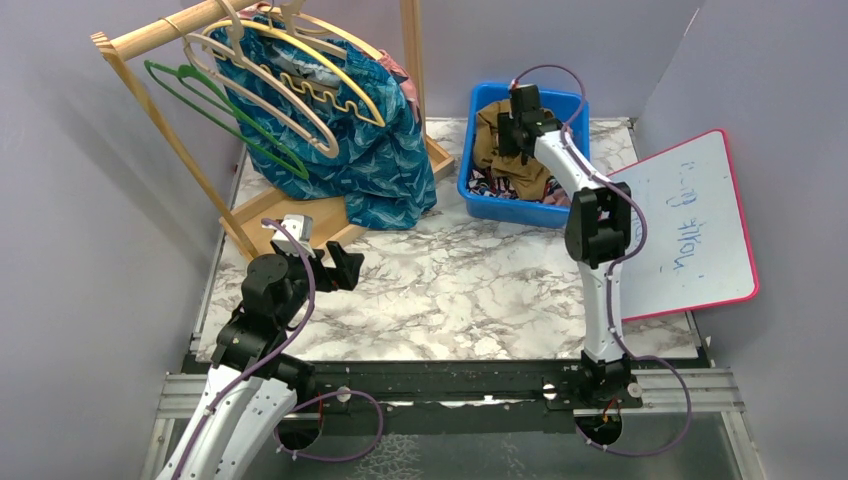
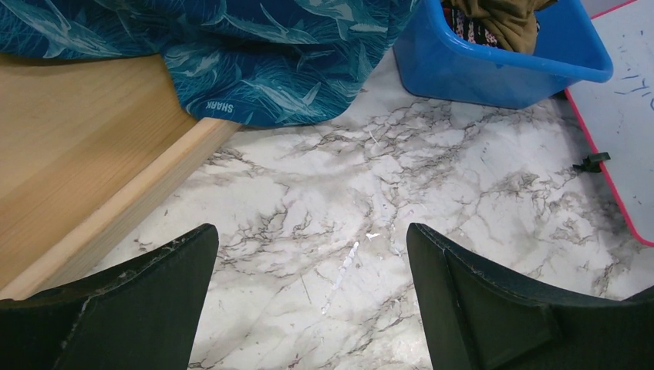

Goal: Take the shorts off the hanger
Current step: Place the shorts in the basket.

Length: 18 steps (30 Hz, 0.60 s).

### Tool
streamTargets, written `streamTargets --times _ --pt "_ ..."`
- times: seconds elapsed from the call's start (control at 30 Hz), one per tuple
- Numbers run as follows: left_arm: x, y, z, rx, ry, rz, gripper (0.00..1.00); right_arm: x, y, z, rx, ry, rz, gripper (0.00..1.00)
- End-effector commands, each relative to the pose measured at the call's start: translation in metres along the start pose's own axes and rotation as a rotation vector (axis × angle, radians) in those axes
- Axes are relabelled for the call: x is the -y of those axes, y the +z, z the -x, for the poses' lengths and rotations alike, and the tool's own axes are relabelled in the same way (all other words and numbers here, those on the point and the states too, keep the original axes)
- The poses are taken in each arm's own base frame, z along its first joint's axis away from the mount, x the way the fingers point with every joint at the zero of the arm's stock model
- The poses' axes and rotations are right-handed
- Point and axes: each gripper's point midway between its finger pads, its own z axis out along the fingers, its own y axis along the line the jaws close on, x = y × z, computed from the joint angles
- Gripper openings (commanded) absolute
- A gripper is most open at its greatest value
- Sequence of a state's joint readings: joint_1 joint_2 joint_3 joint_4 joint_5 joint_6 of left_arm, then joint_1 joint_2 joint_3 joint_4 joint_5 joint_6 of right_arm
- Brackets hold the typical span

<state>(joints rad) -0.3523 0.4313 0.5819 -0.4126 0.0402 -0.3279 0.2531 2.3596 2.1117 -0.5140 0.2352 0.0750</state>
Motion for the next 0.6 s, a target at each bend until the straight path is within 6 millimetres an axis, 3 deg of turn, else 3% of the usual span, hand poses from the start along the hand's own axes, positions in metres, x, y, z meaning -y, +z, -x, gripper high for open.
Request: streamTargets --times 0.0,0.13,0.4,0.57 --pt "-0.001 0.000 0.005 0.020 0.008 0.003 0.95 -0.005 -0.058 0.033 0.048 0.002 0.071 0.61" --pt "-0.001 0.000 0.005 0.020 0.006 0.002 0.95 0.000 -0.081 0.047 0.093 0.022 0.072 0.68" --pt "0.000 -0.002 0.006 0.028 0.007 0.000 0.95 0.002 -0.096 0.049 0.089 0.034 0.080 0.71" --pt "0.000 -0.002 0.007 0.029 0.006 0.000 0.95 0.004 -0.118 0.072 0.186 0.076 0.090 0.70"
